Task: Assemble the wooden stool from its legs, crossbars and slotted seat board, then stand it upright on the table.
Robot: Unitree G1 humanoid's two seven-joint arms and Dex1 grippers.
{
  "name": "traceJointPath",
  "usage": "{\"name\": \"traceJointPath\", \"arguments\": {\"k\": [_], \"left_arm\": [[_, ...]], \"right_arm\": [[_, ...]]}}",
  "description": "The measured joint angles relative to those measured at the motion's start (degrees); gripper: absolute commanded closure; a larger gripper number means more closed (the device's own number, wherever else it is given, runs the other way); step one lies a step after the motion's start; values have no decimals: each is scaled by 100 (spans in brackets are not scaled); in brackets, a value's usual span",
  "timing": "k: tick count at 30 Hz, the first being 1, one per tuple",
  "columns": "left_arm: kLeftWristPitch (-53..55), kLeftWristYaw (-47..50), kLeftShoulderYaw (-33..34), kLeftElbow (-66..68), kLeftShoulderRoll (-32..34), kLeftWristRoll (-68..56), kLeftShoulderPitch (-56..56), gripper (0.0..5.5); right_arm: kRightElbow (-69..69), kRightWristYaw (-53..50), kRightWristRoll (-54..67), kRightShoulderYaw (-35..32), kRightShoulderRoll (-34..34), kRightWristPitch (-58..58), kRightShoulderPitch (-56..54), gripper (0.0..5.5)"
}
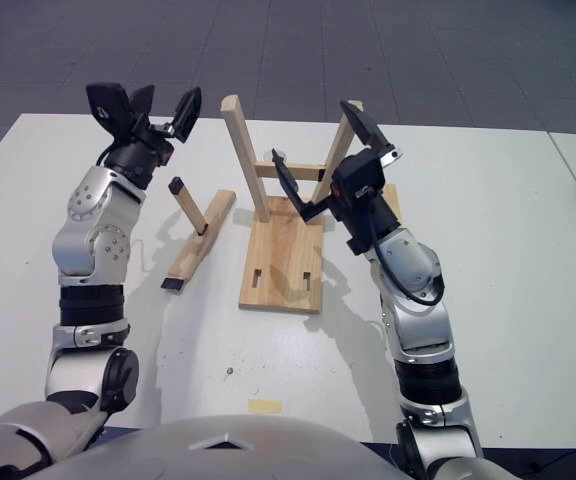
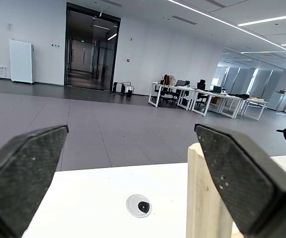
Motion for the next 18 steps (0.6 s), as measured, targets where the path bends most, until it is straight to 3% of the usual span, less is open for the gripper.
{"name": "traceJointPath", "arguments": {"k": [7,18], "left_arm": [[-827,-340,-120,1651,23,395,101,11],[-933,-343,-114,1657,-35,393,56,11]], "right_arm": [[7,-15,60,-5,80,74,-13,10],[7,38,77,-4,74,108,-45,10]]}}
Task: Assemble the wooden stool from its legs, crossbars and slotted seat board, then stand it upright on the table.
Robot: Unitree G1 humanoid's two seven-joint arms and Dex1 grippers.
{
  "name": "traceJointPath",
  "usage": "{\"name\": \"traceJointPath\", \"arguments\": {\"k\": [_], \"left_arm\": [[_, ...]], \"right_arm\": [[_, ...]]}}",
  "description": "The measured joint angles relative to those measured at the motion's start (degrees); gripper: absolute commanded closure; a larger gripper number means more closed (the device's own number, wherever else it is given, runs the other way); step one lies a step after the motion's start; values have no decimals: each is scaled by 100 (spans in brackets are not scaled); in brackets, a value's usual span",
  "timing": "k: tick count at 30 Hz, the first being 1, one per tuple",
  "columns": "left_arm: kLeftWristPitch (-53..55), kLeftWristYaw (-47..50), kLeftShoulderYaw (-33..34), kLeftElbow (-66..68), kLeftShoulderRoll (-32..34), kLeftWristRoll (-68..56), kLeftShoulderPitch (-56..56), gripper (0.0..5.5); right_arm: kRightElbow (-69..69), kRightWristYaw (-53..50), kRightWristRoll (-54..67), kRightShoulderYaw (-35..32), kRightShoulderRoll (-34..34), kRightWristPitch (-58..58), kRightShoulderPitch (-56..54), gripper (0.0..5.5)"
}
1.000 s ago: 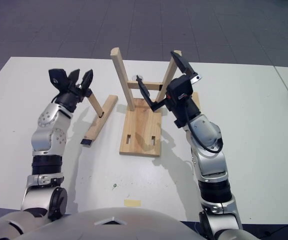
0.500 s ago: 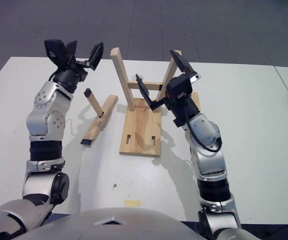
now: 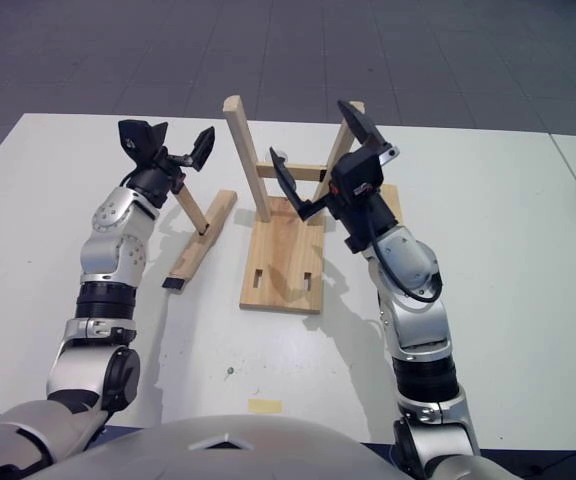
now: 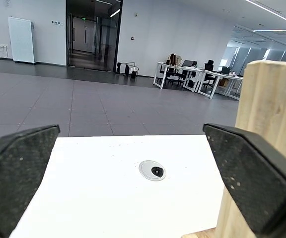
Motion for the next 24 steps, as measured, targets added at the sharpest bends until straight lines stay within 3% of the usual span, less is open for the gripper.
{"name": "traceJointPath", "arguments": {"k": [14,18,24], "left_arm": [[728,428,117,-1569,119,-108,-670,11],[780,205,-306,-1141,107,163,-278,11],[-7,-8,-800,-70,73,738,-35,11]], "right_arm": [[-18,-2,-6,43,7,4,13,10],[-23,1,-6,54,7,7,16,10],[-51,51,1,60,-2,26,46,10]]}}
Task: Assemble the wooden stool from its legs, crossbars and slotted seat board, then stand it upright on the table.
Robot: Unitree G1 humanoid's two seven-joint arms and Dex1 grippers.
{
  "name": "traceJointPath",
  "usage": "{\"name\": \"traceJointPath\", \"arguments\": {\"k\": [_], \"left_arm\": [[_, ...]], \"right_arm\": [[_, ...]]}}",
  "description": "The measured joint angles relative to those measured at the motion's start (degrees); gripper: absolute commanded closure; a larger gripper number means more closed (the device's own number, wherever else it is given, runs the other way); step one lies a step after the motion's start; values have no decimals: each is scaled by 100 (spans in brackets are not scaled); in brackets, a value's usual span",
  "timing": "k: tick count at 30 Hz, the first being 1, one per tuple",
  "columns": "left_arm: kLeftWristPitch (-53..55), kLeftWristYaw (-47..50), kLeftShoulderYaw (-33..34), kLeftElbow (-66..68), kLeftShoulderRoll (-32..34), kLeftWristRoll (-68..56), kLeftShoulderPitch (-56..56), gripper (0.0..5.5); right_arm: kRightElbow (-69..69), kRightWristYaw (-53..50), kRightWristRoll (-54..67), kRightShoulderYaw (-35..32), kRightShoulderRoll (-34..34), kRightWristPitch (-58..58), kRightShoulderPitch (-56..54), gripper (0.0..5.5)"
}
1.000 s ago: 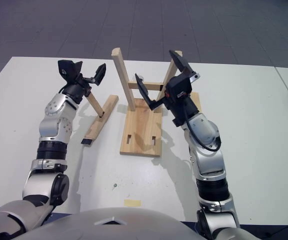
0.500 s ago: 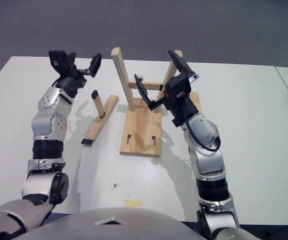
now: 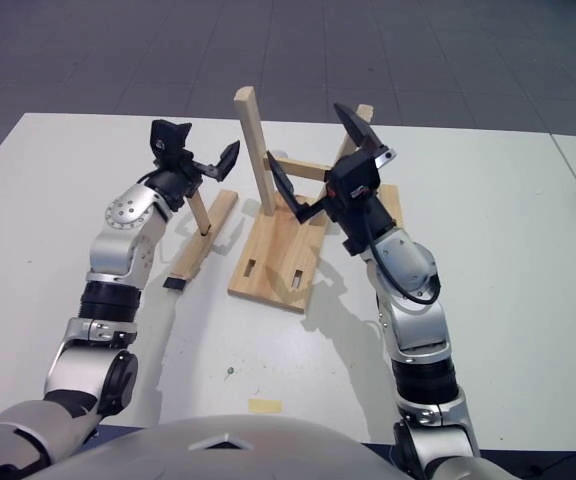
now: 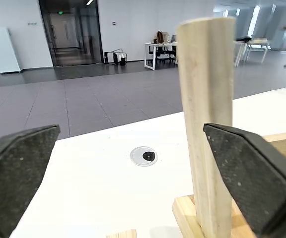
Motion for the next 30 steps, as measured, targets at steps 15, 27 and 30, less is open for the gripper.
{"name": "traceJointPath", "arguments": {"k": [15,27,30], "left_arm": [[851,264,573,-1511,239,-307,194,11],[3693,-490,506,-3770,1834,-999,2491,11],[3566,-579,-29,-3261,2002,-555,2514,11]], "right_arm": [[-30,-30,-33,6,46,77,50,10],[-322,-446,-283,191,292,89,547,10],[-318,-499,-325,209,328,66,553,10]]}}
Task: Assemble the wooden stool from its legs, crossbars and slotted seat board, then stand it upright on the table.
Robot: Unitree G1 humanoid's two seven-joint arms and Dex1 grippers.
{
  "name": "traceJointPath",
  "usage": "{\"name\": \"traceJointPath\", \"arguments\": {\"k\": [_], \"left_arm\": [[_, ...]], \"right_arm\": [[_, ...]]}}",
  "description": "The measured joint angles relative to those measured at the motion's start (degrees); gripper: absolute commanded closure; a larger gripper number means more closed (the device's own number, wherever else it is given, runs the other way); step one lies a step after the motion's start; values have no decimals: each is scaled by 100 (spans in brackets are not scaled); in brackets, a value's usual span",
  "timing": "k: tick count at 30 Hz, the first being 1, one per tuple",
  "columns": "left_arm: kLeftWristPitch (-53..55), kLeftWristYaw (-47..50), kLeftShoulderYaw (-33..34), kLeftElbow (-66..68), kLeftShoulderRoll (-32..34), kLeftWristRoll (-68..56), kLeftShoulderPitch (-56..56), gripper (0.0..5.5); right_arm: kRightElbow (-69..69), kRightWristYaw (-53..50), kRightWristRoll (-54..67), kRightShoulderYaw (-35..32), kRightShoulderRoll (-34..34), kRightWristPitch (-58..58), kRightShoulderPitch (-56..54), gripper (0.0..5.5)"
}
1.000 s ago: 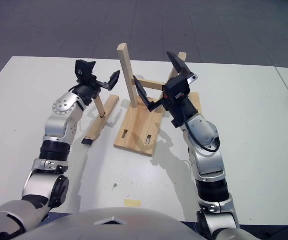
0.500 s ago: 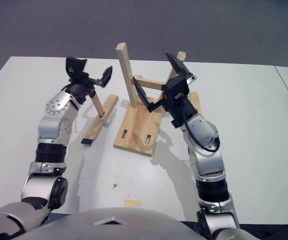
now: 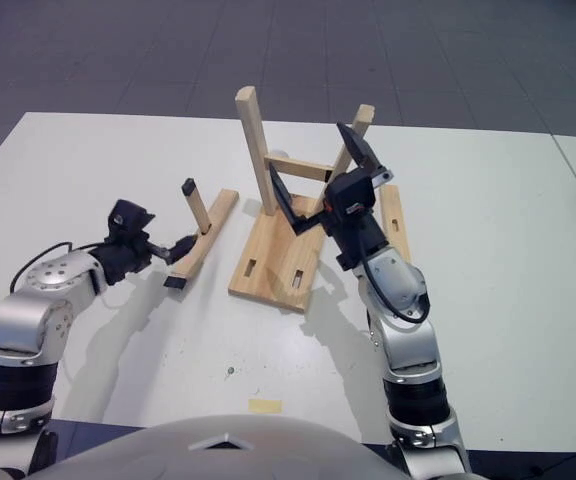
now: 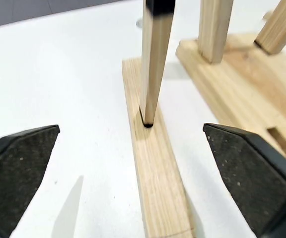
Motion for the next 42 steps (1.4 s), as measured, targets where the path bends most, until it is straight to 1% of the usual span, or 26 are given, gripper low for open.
{"name": "traceJointPath", "arguments": {"k": [3,5,18,19,22,24,29,32,34,36,37,38,40,42], "left_arm": [[-107,-68,-505,552,-99,251,22,11],[-275,-109,-686,812,-162,387,-29,40],[-337,-409,-735,1054,-71,480,-144,267],[-363,-439,-732,1074,-39,480,-127,275],[-426,-478,-718,1110,-24,479,-103,323],[-490,-509,-724,1130,4,486,-93,342],[-603,-545,-715,1156,29,499,-89,342],[-724,-382,-435,1141,15,524,18,342],[-798,-55,-131,1139,-17,612,52,342],[-1130,560,420,1163,-123,723,-177,342],[-1332,851,675,1193,-194,762,-454,342],[-1647,1192,927,1219,-289,780,-893,342],[-2146,1523,1130,1119,-460,788,-1636,342],[-2454,1575,1086,854,-563,773,-2052,342]], "right_arm": [[25,-10,-41,29,8,-33,-6,10],[39,-5,-54,56,8,-55,-8,10],[36,-140,-181,143,114,-78,28,10],[35,-163,-182,143,119,-78,28,10],[35,-190,-188,143,121,-78,28,10],[34,-202,-197,143,119,-78,42,10],[34,-240,-225,143,119,-78,59,10],[36,-238,-176,56,112,-71,42,10],[36,-250,109,-233,128,55,-61,10],[18,-395,721,-826,200,322,-325,10],[-6,-454,999,-1061,217,433,-451,10],[-77,-473,1523,-1339,223,688,-597,10],[-205,-477,2409,-1668,225,1098,-848,10],[-282,-481,3330,-1830,225,1435,-994,10]]}}
